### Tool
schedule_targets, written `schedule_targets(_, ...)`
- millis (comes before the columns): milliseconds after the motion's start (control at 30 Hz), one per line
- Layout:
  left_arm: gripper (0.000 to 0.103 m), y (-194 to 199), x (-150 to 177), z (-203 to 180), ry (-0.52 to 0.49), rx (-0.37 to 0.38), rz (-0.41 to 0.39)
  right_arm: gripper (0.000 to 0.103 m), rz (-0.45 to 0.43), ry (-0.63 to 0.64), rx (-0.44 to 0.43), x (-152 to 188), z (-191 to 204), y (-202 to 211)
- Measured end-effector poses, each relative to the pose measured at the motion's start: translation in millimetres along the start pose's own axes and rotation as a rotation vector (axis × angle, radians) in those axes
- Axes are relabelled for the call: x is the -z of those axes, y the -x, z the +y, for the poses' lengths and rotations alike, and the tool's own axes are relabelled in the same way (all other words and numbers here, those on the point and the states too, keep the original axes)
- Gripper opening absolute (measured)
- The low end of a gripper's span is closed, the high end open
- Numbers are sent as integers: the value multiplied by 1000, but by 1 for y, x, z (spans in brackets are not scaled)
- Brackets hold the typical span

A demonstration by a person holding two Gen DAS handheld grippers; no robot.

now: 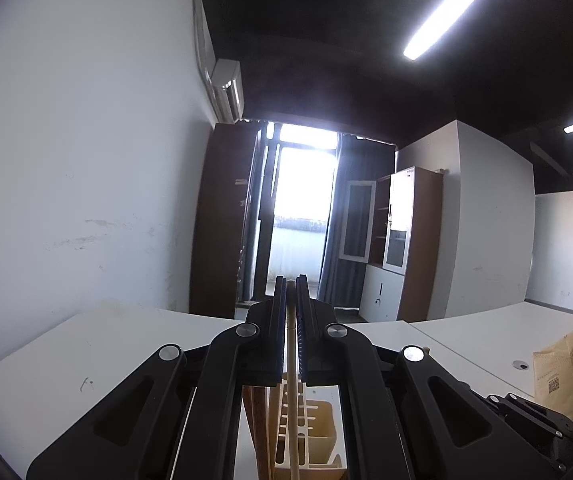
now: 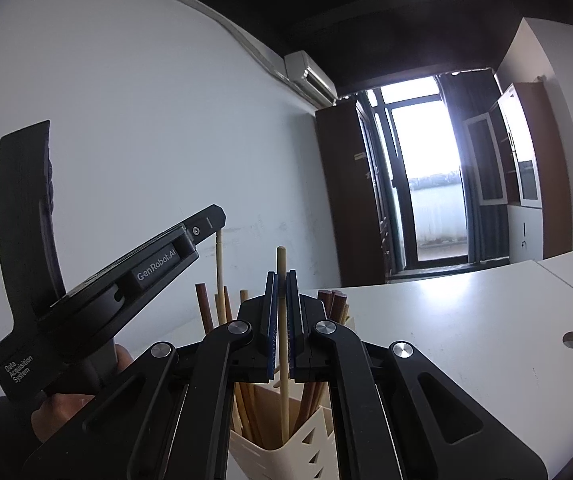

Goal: Organize utensils
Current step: 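Lower both light chopsticks into the cream holder, then open both grippers and pull them back from the holder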

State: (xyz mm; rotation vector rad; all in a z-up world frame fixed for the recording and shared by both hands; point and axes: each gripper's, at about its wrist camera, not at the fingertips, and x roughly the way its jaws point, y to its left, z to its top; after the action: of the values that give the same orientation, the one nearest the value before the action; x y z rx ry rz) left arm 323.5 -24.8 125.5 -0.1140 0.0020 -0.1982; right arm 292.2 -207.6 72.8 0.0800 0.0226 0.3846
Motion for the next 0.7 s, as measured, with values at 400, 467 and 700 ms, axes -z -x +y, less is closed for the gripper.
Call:
schedule_targets(400, 4, -5, 5, 6, -22, 56, 62, 5, 39, -11, 2, 3, 0, -1)
schedule_targets(467, 4, -5, 6, 8, -25, 60, 76, 5, 51, -7, 4, 4, 1, -2)
schedule_targets(700, 39, 10, 3, 18, -30, 23, 92, 32, 54, -49, 19, -7, -1, 8)
